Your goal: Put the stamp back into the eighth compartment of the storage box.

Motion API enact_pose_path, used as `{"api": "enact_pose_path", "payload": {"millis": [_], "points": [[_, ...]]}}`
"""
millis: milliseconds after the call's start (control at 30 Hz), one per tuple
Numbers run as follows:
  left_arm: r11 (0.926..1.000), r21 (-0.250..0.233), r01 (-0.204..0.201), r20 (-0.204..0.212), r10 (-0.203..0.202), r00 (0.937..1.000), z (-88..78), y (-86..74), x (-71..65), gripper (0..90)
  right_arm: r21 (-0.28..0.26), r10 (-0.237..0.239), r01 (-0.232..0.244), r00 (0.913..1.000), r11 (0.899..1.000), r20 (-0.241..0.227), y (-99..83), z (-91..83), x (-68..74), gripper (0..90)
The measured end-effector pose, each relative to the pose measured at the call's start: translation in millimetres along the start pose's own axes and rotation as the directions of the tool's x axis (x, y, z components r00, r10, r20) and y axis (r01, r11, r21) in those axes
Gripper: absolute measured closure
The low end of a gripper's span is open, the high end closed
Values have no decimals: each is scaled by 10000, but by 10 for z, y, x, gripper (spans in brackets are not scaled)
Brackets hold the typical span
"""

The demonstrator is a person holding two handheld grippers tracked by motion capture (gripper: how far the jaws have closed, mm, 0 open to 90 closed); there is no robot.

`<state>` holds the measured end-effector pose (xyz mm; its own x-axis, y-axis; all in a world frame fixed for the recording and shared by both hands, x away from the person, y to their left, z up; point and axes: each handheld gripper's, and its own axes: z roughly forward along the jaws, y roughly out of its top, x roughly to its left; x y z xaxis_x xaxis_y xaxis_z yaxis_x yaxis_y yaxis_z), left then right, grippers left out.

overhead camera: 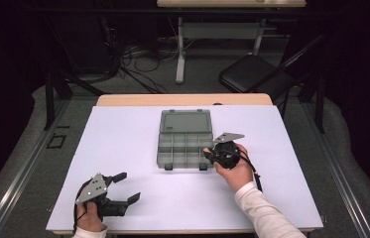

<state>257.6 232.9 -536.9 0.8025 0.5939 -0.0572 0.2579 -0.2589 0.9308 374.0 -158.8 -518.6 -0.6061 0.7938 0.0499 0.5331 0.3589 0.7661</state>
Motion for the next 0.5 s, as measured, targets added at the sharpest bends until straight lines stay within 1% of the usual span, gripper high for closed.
{"api": "enact_pose_path", "payload": {"millis": [33,67,233,300,500], "points": [[10000,-2,-3,2,3,10000,0,0,0,161,-42,-37,37,10000,10000,6,-2,17,-5,758],[10000,-1,-3,2,3,10000,0,0,0,160,61,-17,17,10000,10000,10,-4,24,-7,758],[10000,4,-5,5,5,10000,1,0,0,161,110,30,-31,10000,9999,74,-14,65,-15,758],[10000,9,-7,13,7,10000,2,0,0,161,184,-43,41,9999,9998,94,-17,85,-29,758],[10000,2,1,41,-1,10000,5,0,-1,161,318,48,-53,9999,9995,163,-32,134,-40,758]]}}
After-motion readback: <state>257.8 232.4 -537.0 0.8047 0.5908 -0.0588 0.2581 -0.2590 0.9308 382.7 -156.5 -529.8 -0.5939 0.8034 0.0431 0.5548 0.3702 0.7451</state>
